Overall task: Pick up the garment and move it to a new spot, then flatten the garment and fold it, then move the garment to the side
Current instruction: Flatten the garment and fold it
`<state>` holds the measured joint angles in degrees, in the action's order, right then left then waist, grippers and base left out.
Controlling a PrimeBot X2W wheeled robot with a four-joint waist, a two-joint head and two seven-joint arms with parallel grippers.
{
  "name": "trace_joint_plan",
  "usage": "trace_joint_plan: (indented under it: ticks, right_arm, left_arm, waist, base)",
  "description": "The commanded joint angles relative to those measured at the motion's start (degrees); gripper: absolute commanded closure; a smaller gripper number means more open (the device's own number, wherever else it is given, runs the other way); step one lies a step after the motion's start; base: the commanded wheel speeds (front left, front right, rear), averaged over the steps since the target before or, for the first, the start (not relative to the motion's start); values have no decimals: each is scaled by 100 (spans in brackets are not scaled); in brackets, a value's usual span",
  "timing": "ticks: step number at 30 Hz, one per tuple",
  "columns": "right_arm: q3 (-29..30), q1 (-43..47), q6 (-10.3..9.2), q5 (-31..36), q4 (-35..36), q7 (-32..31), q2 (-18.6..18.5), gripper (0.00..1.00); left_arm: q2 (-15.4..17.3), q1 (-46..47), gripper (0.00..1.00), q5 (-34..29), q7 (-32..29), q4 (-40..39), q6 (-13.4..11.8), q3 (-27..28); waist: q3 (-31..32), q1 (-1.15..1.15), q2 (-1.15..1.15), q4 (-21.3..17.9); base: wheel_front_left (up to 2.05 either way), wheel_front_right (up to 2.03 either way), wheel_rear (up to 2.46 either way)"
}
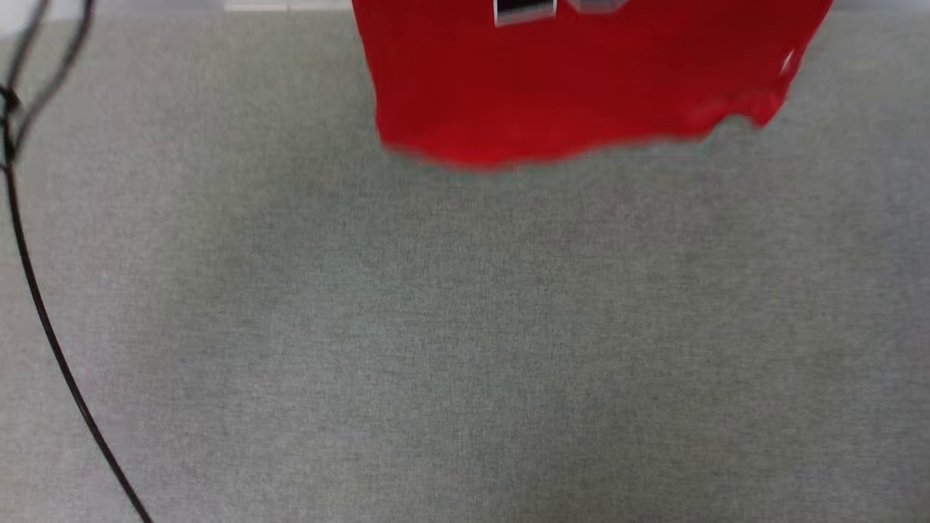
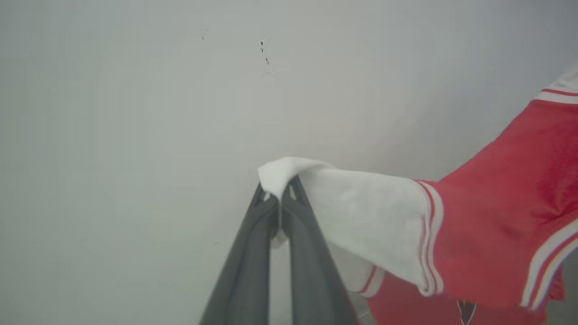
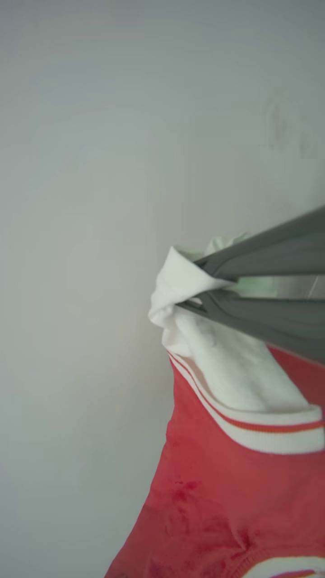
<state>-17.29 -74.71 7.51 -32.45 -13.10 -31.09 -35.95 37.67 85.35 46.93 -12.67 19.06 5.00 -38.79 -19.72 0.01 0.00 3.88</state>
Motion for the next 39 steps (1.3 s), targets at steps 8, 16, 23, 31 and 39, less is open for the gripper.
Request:
trace_joint_plan:
  ticks: [8,16,23,31,39]
  right_arm:
    - [-224,-1403,-4,528,-1075,857,355,100]
    - [-571,-1637,-4,587,-1941,1297,567,100]
    - [-953,-882,-4,253,-2559,1733,760,100]
    - [-1583,478,-4,-286,-2703,2315,649,100]
    - [-2179,2293,-4,-969,-2205,2631,310,100]
  left_arm:
    - [-327,1074,100,-148,644,1142,147,146]
    - [-359,1000,100,22,1012,1851,230,-15]
    - [-232,10,100,360,1535,1927,239,-322]
    - [-154,-1789,100,757,2222,1682,238,-656]
    - [-38,-3656,100,1034,2469,1179,-60,-905]
  waist:
    - [-450,-1,0,89]
    - [-587,-1,0,79]
    - [-527,-1,0,-24]
    - [-63,-1,0,18]
    - [829,-1,0,89]
  base:
    - [0,0,0]
    - [0,0,0]
    - [0,0,0]
    - [0,0,0]
    - [0,0,0]
